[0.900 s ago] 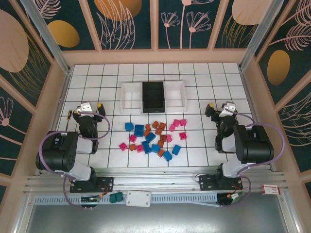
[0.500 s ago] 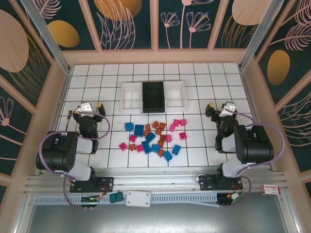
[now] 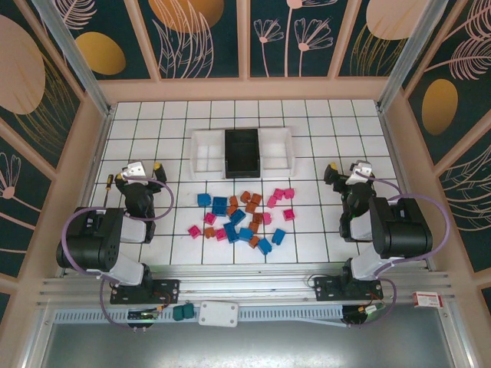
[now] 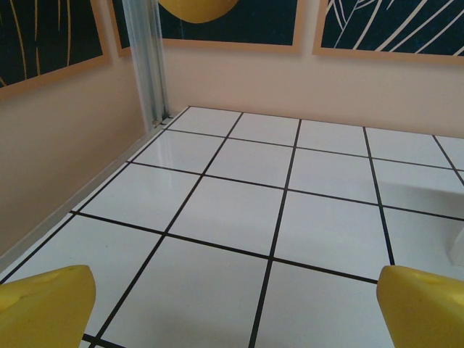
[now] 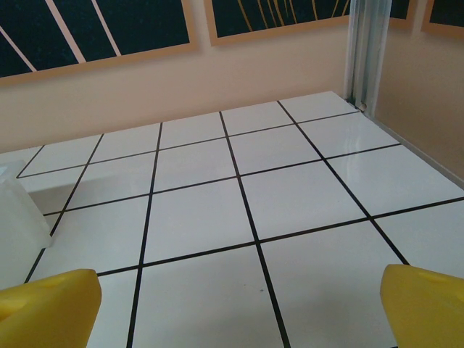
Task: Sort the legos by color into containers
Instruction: Pick up the lego from the bottom-center of the table.
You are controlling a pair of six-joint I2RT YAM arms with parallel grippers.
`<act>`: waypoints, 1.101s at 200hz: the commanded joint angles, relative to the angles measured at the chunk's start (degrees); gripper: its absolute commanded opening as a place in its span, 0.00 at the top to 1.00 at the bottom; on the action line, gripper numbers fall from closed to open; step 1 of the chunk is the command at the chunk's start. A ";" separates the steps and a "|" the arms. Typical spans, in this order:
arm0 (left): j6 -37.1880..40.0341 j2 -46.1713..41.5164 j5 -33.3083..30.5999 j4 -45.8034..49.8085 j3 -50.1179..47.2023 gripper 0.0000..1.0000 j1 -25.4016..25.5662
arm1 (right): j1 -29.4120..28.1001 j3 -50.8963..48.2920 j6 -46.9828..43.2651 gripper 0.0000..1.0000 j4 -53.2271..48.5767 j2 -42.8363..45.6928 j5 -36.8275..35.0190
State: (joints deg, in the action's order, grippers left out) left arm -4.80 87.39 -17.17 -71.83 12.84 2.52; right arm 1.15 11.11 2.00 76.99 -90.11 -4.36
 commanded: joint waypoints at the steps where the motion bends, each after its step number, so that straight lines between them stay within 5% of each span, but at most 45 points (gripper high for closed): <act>1: -1.18 -0.34 -0.35 -2.79 -0.22 0.01 -0.37 | 0.01 0.31 -0.49 0.01 1.70 0.11 0.91; 58: -1.36 -0.80 -1.11 -2.97 -0.11 0.01 -0.34 | 1.03 0.36 0.25 0.01 1.59 0.20 2.93; 85: -2.99 -9.86 -3.95 20.65 8.90 0.01 -0.33 | 1.07 -0.38 1.69 0.01 -0.20 3.83 -1.12; 115: -7.84 -15.67 -5.78 25.40 10.92 0.01 -0.33 | 0.29 2.37 2.00 0.01 -11.98 11.07 -3.89; 153: -17.79 -27.99 -5.33 20.62 6.03 0.01 -0.34 | -3.67 11.44 4.82 0.01 -28.40 16.32 -18.71; 170: -30.39 -31.90 -11.91 20.43 4.23 0.01 -0.33 | -5.53 14.07 11.42 0.01 -30.59 15.28 -26.01; 189: -59.02 -37.54 -22.13 47.42 8.29 0.01 -0.33 | -3.93 15.89 28.18 0.01 -40.39 16.41 -16.96; 207: -51.80 -39.71 -14.66 45.46 9.03 0.01 -0.33 | -1.14 14.76 27.32 0.01 -34.43 15.60 5.02; 220: -50.59 -39.87 -9.14 44.21 9.15 0.01 -0.33 | -1.15 14.62 32.66 0.01 -35.00 14.50 7.03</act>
State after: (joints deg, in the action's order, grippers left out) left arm -47.81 48.71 -31.29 -33.36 19.75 2.31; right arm -0.95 25.80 23.29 43.92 -74.76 -10.92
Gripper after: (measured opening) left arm 0.990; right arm 0.992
